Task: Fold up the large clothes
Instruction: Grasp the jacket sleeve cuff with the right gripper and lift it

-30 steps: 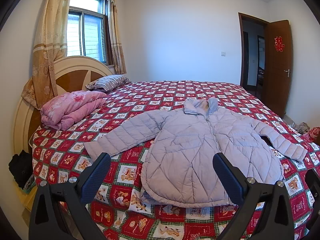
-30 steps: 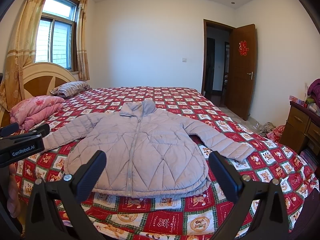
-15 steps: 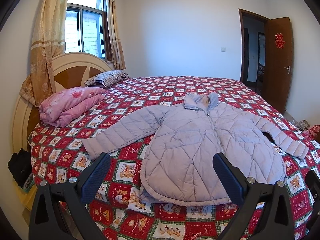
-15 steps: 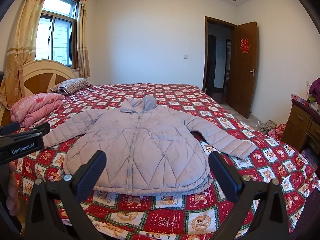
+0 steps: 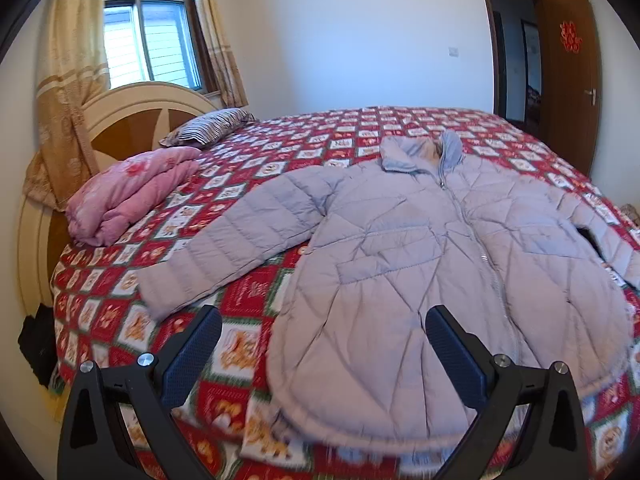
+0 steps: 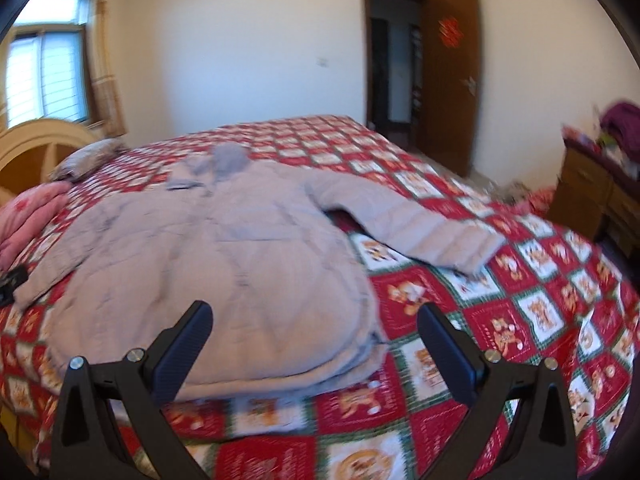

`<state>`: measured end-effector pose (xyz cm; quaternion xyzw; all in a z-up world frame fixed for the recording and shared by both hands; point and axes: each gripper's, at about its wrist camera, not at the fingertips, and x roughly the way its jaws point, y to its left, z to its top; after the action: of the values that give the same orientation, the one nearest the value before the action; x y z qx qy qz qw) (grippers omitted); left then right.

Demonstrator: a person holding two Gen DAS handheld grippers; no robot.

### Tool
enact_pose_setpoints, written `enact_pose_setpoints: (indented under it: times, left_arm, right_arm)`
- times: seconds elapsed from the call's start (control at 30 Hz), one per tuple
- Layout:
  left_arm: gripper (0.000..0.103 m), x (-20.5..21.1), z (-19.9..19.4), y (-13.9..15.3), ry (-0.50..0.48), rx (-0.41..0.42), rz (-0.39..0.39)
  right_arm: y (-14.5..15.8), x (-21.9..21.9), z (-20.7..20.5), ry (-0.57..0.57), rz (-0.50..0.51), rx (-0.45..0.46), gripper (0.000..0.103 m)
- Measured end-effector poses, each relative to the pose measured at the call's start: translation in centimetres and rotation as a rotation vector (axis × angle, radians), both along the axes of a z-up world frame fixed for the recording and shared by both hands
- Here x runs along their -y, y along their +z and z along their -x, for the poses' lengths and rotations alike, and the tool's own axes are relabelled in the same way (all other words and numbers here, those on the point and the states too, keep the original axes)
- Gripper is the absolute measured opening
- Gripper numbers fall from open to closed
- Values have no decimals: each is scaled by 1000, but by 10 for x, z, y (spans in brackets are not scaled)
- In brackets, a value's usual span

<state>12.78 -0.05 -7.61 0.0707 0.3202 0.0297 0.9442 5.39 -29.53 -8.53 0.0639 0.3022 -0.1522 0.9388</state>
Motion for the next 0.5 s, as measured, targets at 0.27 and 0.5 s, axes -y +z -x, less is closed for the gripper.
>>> enact_pose_setpoints:
  times: [0.27,0.5]
  left_arm:
    - [102,28,-89,-28,0,-7,-65]
    - [102,45,-155,-58,19,-59,-98]
  right_arm:
    - [-26,131,-37,-261,-138,-52,103]
    - [-46,208,-63,-413,-205,-119,96]
